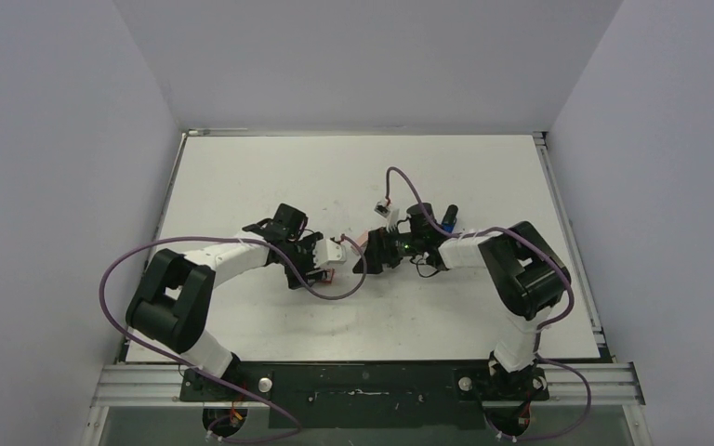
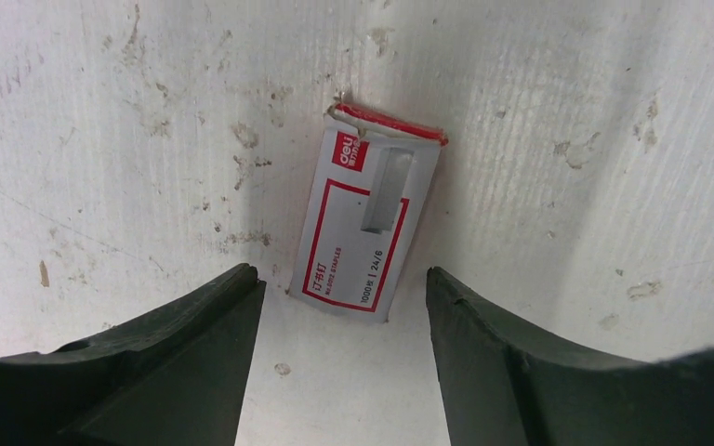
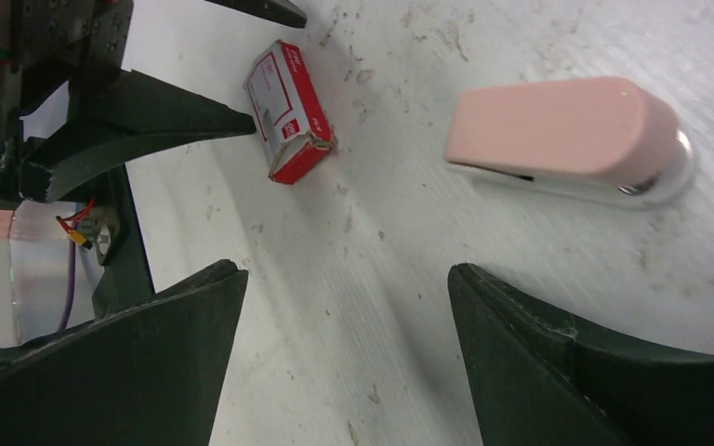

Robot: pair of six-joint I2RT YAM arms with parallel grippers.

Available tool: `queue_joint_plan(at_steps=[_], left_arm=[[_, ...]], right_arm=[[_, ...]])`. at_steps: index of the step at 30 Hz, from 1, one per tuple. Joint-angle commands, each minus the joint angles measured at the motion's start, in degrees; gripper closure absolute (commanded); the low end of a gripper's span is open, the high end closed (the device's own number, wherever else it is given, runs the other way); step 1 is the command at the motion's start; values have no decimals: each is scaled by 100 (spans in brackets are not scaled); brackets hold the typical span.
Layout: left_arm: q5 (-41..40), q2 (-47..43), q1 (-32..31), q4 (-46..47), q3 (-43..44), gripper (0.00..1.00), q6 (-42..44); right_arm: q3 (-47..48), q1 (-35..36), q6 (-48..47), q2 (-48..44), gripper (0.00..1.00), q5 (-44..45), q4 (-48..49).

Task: Load the staples into the stapler
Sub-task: Open the staple box at the center of the board.

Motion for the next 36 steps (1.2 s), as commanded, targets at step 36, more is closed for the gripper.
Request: queue_joint_plan(at_steps=[36], left_arm=[[-339, 280, -636, 1660, -149, 69, -1809]], right_arm=[[21, 204, 3347, 1599, 49, -840, 4185]])
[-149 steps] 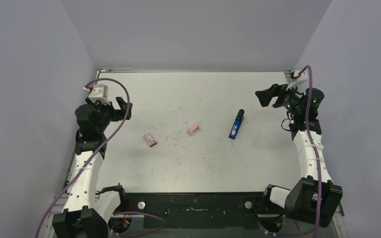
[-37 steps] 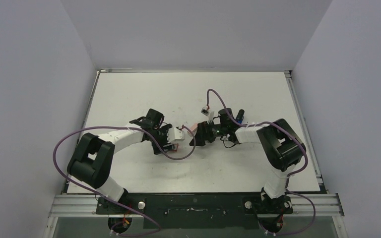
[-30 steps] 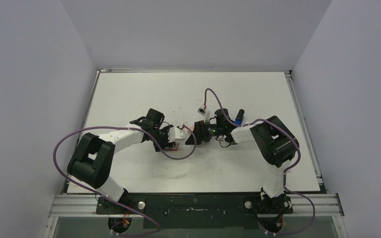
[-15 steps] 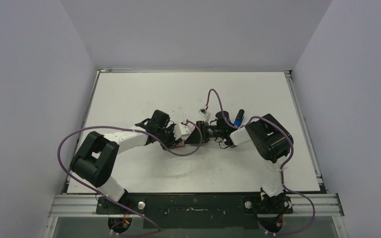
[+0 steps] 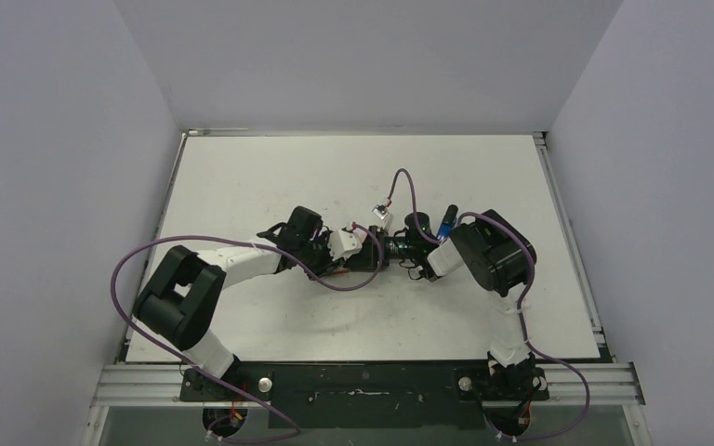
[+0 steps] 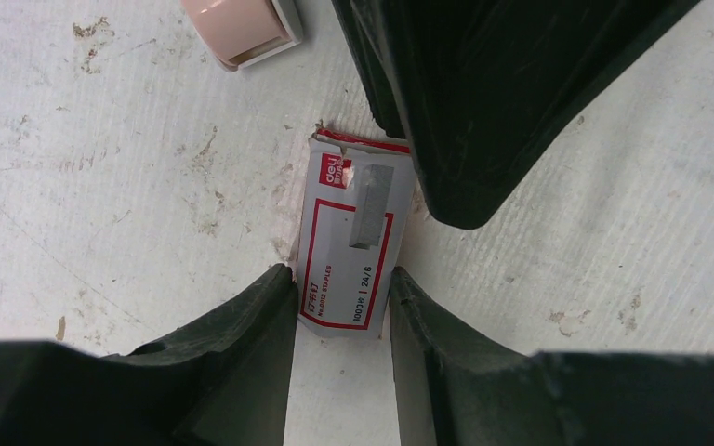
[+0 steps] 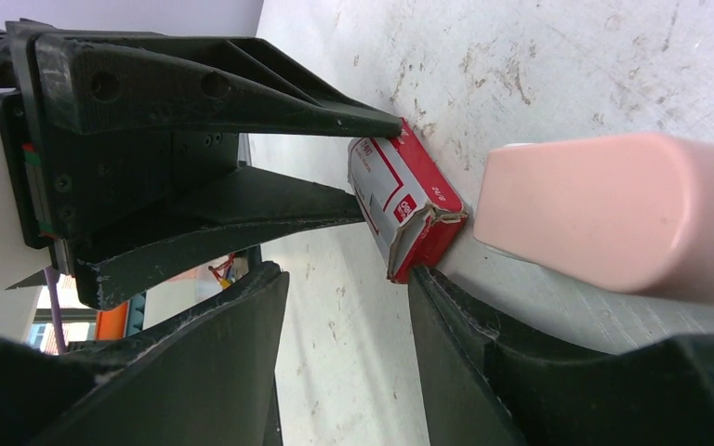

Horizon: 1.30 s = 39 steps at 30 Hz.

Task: Load the staples into the stapler
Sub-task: Open the staple box at the center of the board.

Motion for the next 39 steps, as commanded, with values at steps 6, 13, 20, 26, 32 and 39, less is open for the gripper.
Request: queue_joint_plan(at_steps=[6, 13, 20, 26, 32, 39], left_arm=[[-113, 120, -82, 110, 10, 69, -25], [-175, 187, -126, 43, 108, 69, -34], [-205, 297, -126, -66, 229, 69, -69], [-179, 365, -128, -176, 336, 68, -75], [-159, 501, -126, -372, 535, 62, -85], [-138, 657, -126, -566, 725, 52, -80]], right_arm=[[215, 52, 132, 153, 50, -48, 607], [348, 212, 255, 260, 50, -57, 694], [414, 319, 572, 421, 51, -65, 1016], [461, 428, 656, 476, 51, -1, 1074], [475, 515, 560, 492, 51, 77, 892], [531, 538, 357, 495, 51, 169, 579]])
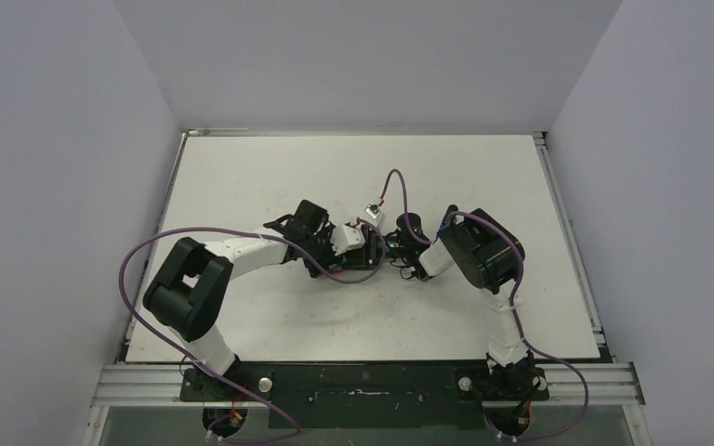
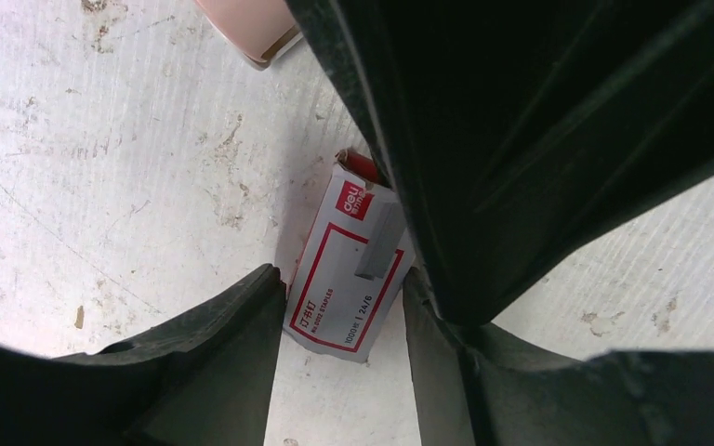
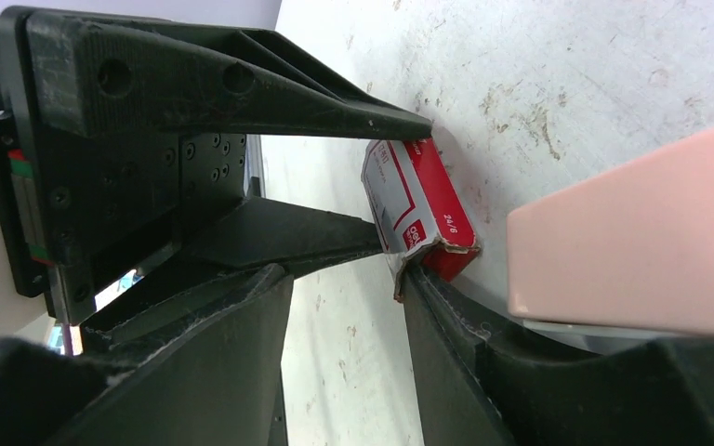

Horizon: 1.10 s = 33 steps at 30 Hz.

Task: Load the staples into the stapler
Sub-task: Open the staple box at the center of the board.

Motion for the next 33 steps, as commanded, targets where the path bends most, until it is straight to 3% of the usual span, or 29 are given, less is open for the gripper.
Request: queue_joint_plan(at_steps=[1, 7, 16, 26, 33], left_arm=[[234, 288, -76, 12, 170, 52, -77], [290, 279, -71, -50, 196, 49, -77], [333, -256, 268, -385, 106, 26, 236], [914, -512, 818, -1106, 93, 30, 342], [1303, -430, 1082, -1463, 326, 34, -85]], right_arm=[[215, 274, -188, 104, 51, 12, 51], [294, 203, -390, 103, 49, 85, -194], [100, -73, -1062, -333, 46, 144, -891], [84, -66, -1443, -599, 45, 349, -1389], [93, -61, -1687, -725, 43, 411, -1586]])
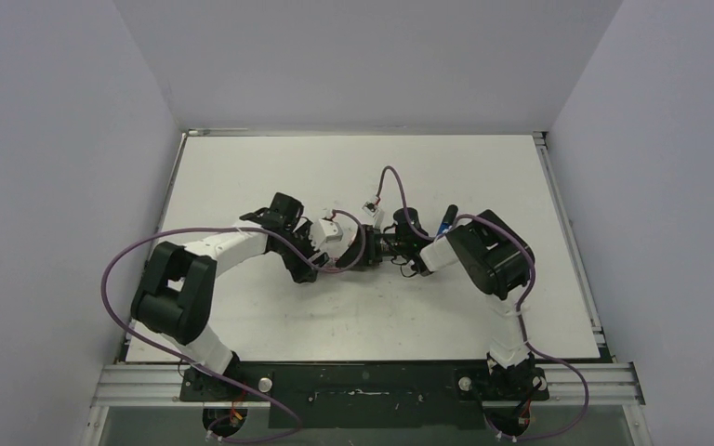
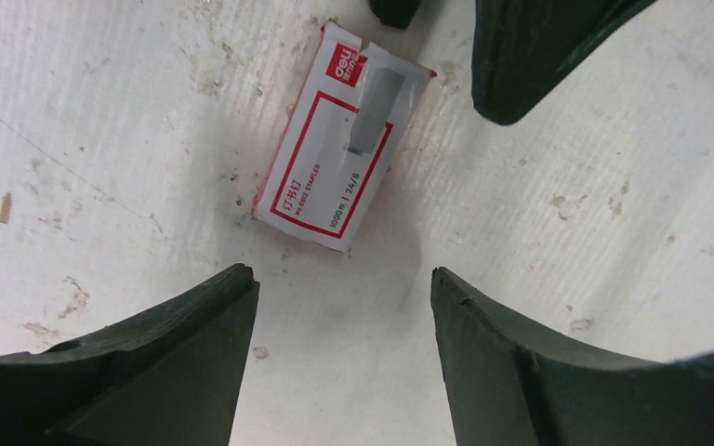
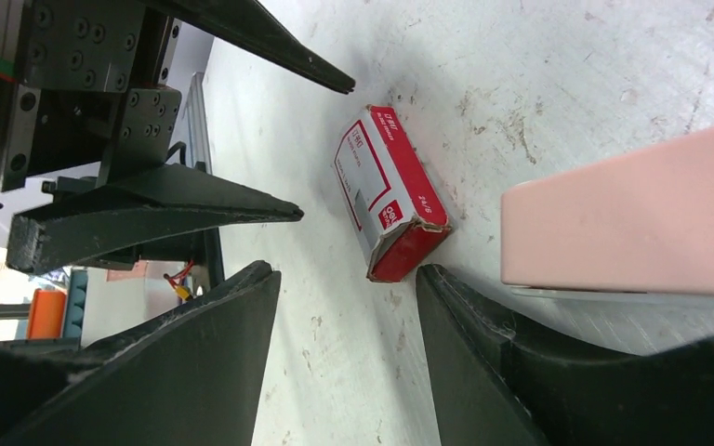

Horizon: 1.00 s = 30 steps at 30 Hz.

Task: Load the staples into the stapler
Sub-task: Open the staple box at the center of the board.

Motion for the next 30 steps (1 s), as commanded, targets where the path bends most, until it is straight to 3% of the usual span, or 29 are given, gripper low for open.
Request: queue_joint_plan(at_steps=[1, 8, 14, 30], left_arm=[[556, -111, 298, -514, 382, 35, -403], [1982, 316, 1404, -1288, 935, 37, -1512], [2836, 891, 1762, -1405, 1021, 44, -2461], [3516, 1515, 1968, 108, 386, 55, -3989]], right_arm=[[-58, -15, -519, -319, 42, 181, -242], [-76, 76, -2680, -1008, 34, 502, -1628], [278, 232, -4313, -1220, 30, 1010, -2739], [1014, 929, -5773, -803, 32, 2069, -3658]])
